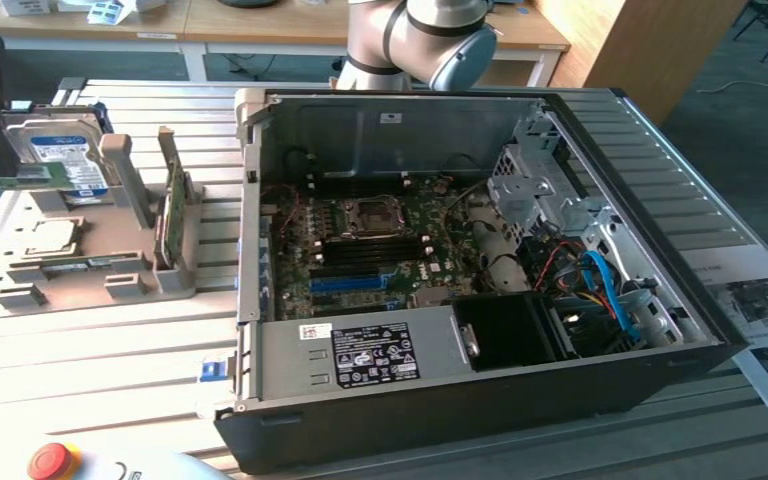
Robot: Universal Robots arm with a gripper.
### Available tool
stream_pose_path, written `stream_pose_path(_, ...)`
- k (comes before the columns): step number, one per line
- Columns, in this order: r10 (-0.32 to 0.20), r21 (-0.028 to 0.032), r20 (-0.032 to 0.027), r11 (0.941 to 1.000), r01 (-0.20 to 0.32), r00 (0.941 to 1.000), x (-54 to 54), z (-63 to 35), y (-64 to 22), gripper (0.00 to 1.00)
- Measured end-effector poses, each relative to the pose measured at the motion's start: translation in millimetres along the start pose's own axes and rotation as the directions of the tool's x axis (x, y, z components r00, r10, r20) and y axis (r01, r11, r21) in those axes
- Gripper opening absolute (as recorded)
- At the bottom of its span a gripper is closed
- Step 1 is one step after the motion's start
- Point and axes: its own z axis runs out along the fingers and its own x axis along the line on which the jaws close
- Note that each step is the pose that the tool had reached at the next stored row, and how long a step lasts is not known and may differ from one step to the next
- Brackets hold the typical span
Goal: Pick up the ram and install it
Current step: 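Pick up the ram and move it above insertion slot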
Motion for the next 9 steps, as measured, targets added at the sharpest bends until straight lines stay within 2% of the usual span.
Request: stream_pose_path(9, 0.0, 0.0007, 0.0, 1.0, 0.0, 1.0, 0.0, -2.4, 0.0, 0.12)
